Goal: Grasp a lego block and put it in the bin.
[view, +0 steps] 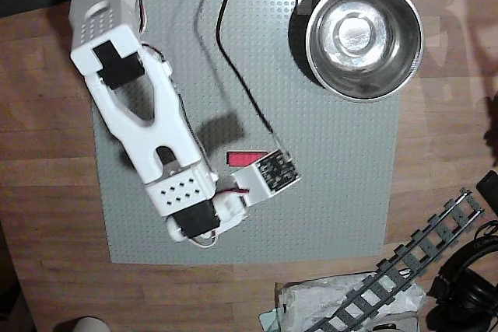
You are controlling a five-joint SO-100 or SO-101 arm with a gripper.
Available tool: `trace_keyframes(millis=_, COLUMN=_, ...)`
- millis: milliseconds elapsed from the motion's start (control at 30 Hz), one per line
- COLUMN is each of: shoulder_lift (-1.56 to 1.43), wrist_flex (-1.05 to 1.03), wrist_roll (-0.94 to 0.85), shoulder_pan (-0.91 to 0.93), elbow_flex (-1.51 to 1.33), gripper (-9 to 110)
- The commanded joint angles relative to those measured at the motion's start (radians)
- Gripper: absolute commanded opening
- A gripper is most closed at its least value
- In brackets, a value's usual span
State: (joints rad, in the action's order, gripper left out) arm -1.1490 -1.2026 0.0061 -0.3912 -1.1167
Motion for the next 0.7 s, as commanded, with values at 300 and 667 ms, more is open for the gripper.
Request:
trace_keyframes(millis=300, shoulder_lift=0.066, wrist_flex=-0.023, wrist_roll=0.006, shoulder_pan=-0.058, elbow_flex=0.14, gripper=0)
trace_keyframes(millis=667, shoulder_lift=0.129, wrist_flex=-0.072, wrist_roll=0.051, shoulder_pan=-0.123, elbow_flex=0.16, gripper=0)
